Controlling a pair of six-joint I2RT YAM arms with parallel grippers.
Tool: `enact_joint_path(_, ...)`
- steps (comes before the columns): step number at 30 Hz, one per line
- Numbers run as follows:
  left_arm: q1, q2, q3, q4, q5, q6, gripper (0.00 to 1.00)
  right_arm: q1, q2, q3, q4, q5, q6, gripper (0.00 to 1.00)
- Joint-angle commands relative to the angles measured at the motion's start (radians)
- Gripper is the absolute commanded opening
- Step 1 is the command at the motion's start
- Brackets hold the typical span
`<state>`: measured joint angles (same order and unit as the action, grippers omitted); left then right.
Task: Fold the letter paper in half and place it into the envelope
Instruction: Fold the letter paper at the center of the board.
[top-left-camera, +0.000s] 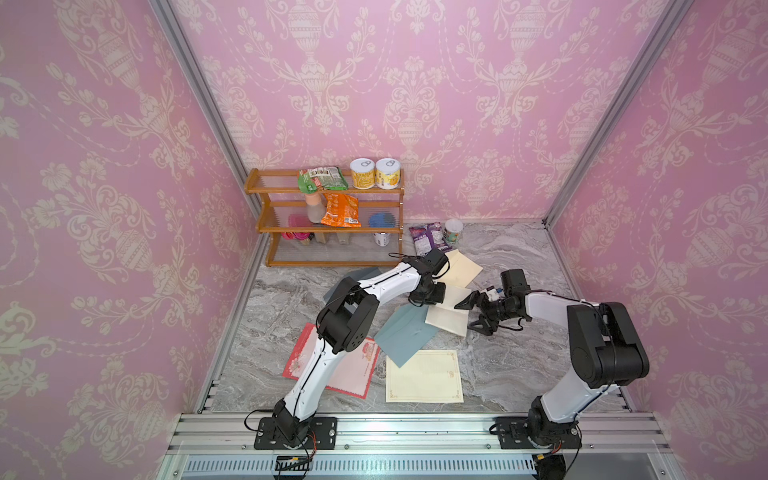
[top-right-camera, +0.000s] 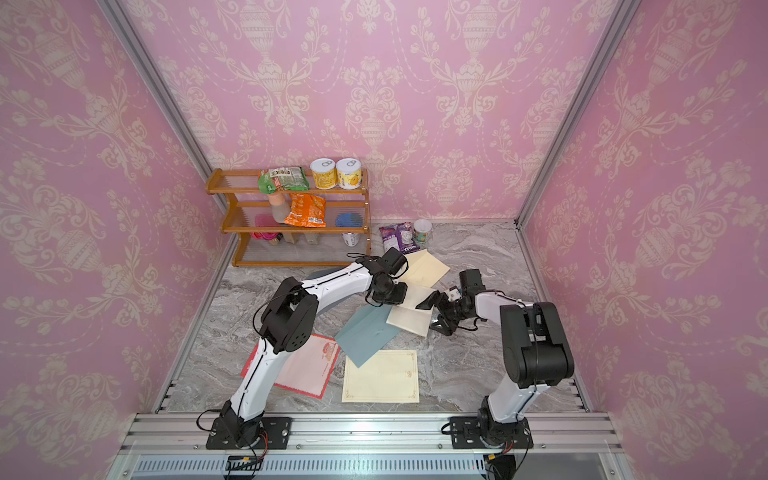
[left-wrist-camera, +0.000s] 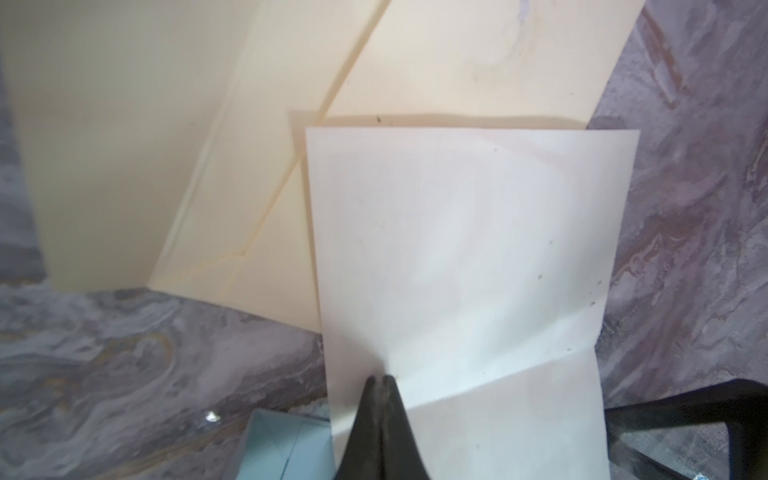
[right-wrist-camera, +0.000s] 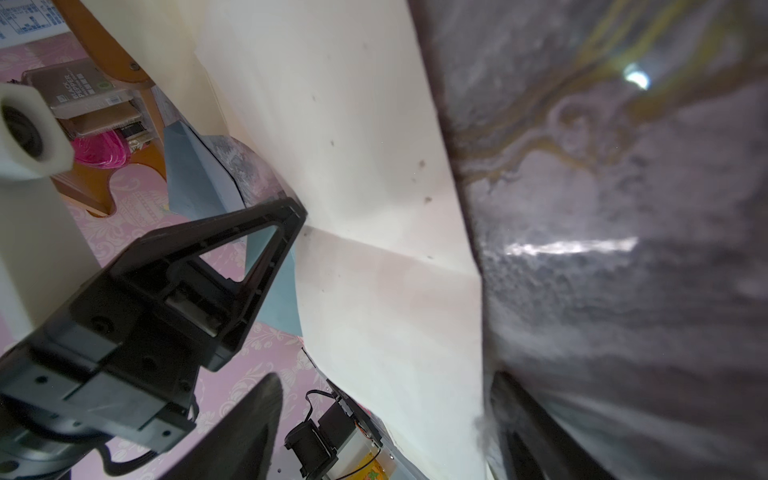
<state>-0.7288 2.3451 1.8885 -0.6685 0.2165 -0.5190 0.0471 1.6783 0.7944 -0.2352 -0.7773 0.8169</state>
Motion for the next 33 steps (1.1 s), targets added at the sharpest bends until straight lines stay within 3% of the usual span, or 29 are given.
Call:
enact_joint_path(1, -0.004, 0.079, -0.041, -0.057, 0.011, -0.019, 0.0, 0.002, 0.036, -0.046, 0.023, 0.064, 0.034, 0.76)
enact_joint_path(11, -0.004, 0.072, -0.055, -0.057, 0.011, -0.018, 0.0, 0.0, 0.006, -0.073, 0.173, 0.048, 0.109, 0.51)
enact_joint_path(18, -0.006, 0.075, -0.057, -0.054, 0.01, -0.019, 0.0, 0.0, -0.024, -0.073, 0.21, 0.056, 0.135, 0.41)
enact_joint_path(24, -0.006, 0.083, -0.054, -0.053, 0.016, -0.022, 0.0, -0.001, 0.049, -0.076, 0.336, 0.027, 0.208, 0.29)
enact_joint_path(26, -0.007, 0.083, -0.053, -0.044, 0.028, -0.027, 0.0, 0.0, 0.083, -0.076, 0.376, 0.014, 0.231, 0.17)
enact_joint_path(29, -0.005, 0.082, -0.018, -0.056, 0.021, -0.02, 0.0, -0.003, 0.086, -0.075, 0.393, 0.007, 0.247, 0.01)
enact_joint_path(33, 0.0, 0.063, 0.131, -0.157, -0.013, 0.023, 0.0, -0.005, 0.005, -0.035, 0.248, 0.027, 0.195, 0.0)
